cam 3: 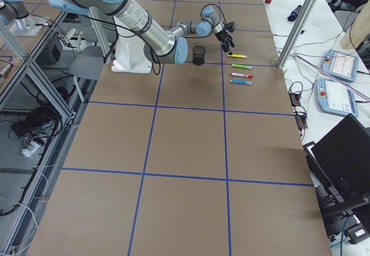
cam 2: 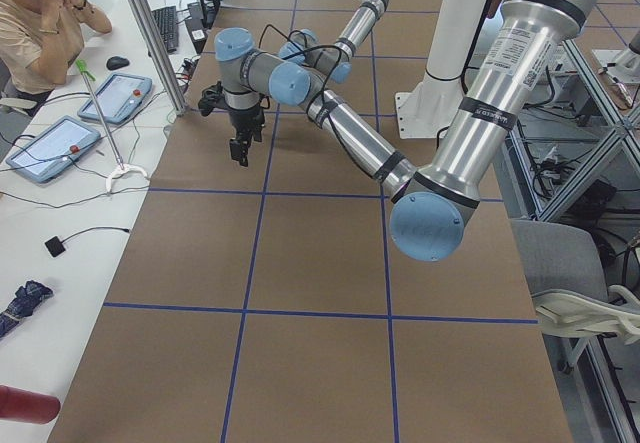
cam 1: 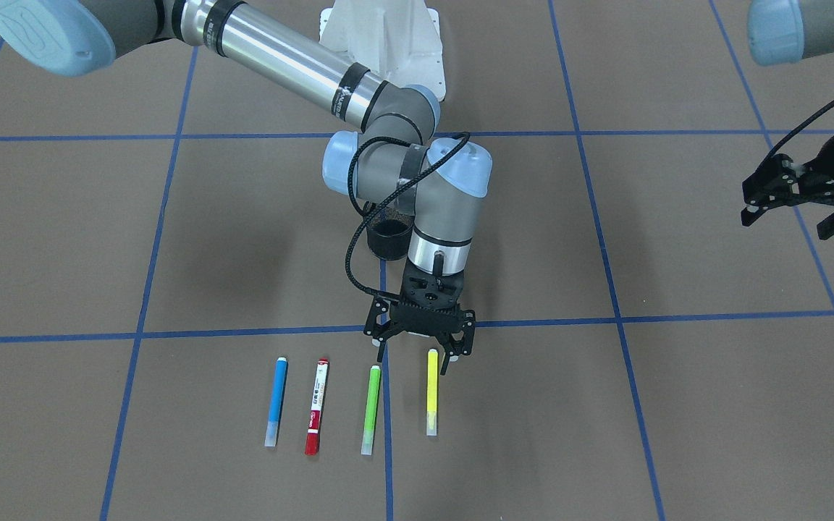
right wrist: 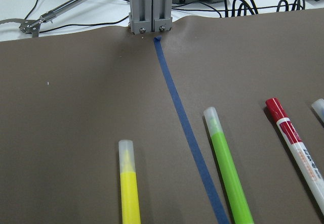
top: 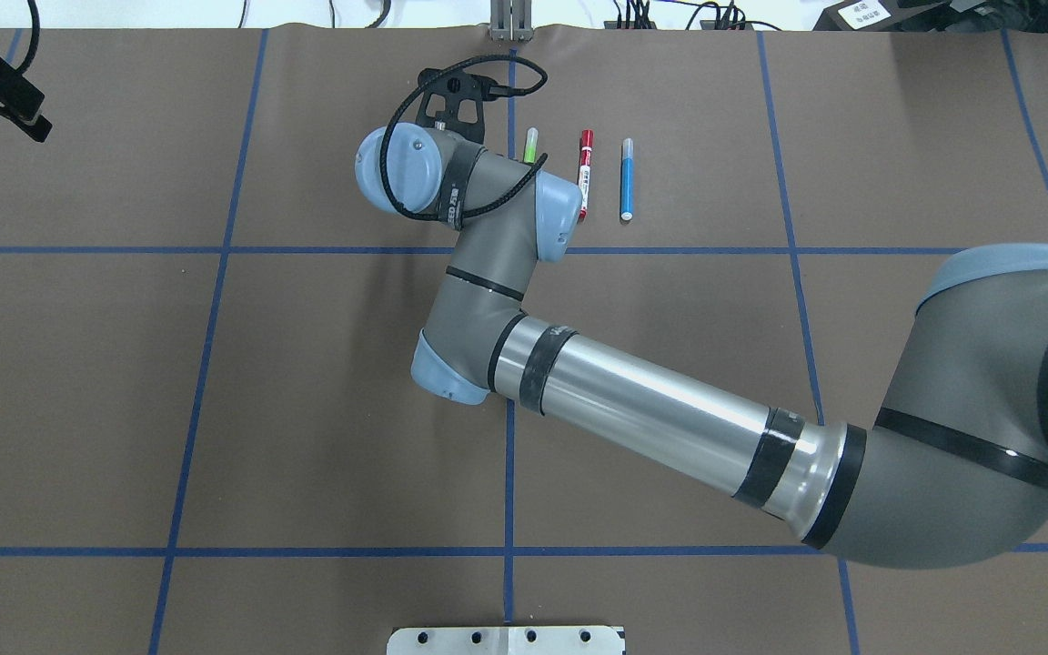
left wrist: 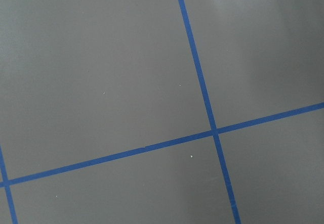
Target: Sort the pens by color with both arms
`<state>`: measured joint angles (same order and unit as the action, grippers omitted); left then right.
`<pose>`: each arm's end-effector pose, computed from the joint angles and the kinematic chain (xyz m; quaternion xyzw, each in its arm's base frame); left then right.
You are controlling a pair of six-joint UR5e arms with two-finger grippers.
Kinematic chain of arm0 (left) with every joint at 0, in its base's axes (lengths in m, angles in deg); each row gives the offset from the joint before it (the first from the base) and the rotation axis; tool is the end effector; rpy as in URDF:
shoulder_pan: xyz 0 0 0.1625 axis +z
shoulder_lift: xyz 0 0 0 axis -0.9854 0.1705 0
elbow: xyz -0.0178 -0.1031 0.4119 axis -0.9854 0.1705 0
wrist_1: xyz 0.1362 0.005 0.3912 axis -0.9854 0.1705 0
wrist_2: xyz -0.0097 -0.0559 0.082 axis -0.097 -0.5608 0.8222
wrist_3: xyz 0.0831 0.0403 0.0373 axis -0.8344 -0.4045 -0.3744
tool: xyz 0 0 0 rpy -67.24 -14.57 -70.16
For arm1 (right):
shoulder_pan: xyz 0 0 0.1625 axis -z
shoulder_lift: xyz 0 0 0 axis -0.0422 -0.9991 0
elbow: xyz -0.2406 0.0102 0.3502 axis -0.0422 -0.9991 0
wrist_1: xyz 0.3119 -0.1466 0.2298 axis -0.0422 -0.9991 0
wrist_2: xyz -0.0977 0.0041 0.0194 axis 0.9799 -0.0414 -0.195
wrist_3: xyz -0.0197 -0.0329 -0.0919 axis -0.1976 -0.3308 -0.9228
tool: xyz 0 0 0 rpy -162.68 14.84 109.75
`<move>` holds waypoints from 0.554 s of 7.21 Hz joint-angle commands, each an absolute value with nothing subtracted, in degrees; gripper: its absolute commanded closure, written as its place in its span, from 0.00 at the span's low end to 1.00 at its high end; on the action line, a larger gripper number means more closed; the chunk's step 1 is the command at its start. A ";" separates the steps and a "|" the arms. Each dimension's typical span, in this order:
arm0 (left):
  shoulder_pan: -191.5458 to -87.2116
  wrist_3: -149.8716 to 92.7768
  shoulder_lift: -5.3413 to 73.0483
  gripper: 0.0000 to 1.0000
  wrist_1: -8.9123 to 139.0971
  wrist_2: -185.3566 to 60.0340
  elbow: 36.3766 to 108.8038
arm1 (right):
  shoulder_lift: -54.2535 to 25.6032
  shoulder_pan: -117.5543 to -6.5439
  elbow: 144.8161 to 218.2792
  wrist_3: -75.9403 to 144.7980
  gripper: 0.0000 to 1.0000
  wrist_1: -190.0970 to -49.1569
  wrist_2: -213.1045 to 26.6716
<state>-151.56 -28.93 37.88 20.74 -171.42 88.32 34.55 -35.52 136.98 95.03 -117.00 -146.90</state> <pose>0.1232 -0.5816 0.3306 0.0778 0.3754 0.1007 0.9181 -0.6553 -0.6137 0.1360 0.2421 -0.2951 0.2040 0.9015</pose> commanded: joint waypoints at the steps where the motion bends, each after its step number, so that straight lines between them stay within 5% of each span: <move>1: -151.81 -29.30 37.64 0.00 20.79 -170.86 88.32 | 33.17 -42.81 138.64 86.52 0.00 -118.02 -160.04; 4: -152.51 -30.09 35.71 0.00 23.77 -170.59 88.23 | 24.75 -53.09 152.40 71.94 0.00 -126.35 -174.30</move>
